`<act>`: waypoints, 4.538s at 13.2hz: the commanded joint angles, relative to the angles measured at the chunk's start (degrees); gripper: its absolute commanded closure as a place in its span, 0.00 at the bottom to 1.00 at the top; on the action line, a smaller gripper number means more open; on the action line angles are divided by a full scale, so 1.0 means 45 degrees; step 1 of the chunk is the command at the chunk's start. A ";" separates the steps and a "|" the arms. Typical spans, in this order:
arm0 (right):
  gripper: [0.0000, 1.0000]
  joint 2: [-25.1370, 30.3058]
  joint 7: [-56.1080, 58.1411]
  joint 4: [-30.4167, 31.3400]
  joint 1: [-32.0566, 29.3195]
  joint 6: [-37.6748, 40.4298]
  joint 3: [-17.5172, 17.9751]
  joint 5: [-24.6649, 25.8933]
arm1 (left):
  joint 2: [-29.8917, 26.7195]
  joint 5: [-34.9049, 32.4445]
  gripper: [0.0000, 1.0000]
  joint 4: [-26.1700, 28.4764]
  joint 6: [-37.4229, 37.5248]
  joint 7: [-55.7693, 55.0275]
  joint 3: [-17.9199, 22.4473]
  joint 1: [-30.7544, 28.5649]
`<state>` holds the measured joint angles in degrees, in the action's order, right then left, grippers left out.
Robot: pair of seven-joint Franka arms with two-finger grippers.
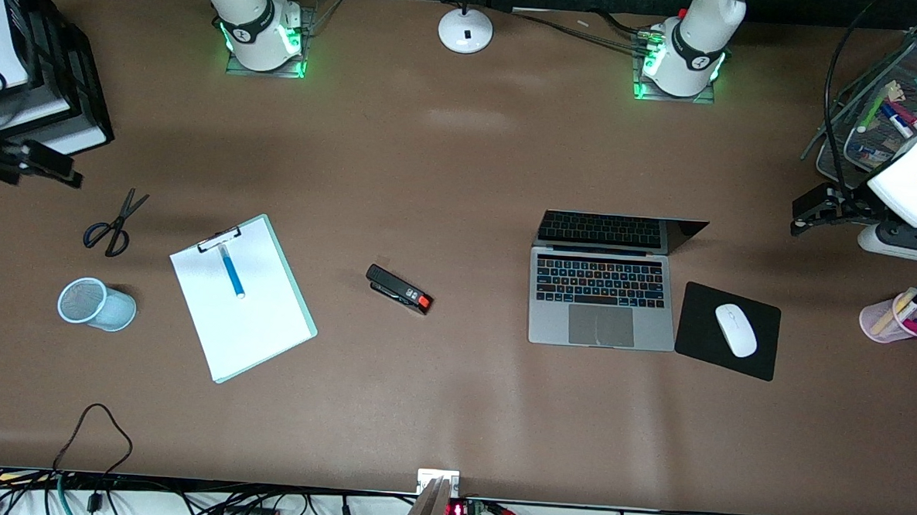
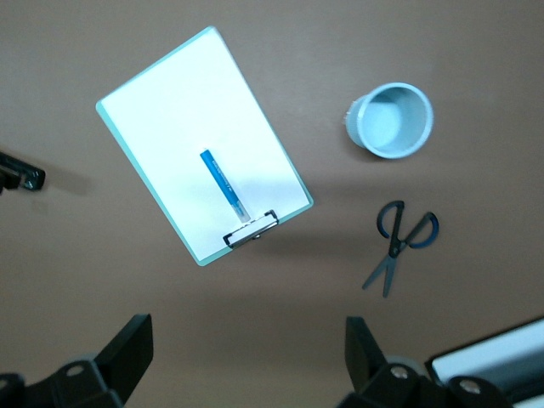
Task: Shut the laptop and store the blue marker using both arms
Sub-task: 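Reach the right gripper down to the blue marker on the clipboard, then grasp the blue marker with the right gripper while the left gripper approaches the laptop, then carry the marker to the grey cup while the left gripper reaches the laptop lid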
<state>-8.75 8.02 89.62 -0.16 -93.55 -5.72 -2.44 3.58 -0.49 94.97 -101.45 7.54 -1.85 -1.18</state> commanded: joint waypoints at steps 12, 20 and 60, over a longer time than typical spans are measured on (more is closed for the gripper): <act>0.17 -0.4966 0.5033 0.0239 0.1695 -0.4541 0.0021 -0.0142 | 0.0201 0.0130 0.00 -0.0440 0.0260 0.0279 0.0001 -0.0050; 0.30 -0.5633 0.6225 0.1176 0.1989 -0.6514 0.0021 -0.0200 | 0.0221 0.0130 0.00 -0.0440 0.0260 0.0318 0.0001 -0.0089; 1.00 -0.5577 0.7391 -0.1262 0.0839 -0.3881 -0.0057 -0.1174 | 0.0573 0.3000 1.00 -0.0012 0.3366 -0.3821 -0.1889 -0.0010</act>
<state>-35.21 37.11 86.26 5.62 -113.77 -6.25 -4.83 7.23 11.75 94.18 -86.99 -7.31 -8.38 -0.78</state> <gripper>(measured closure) 0.819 0.991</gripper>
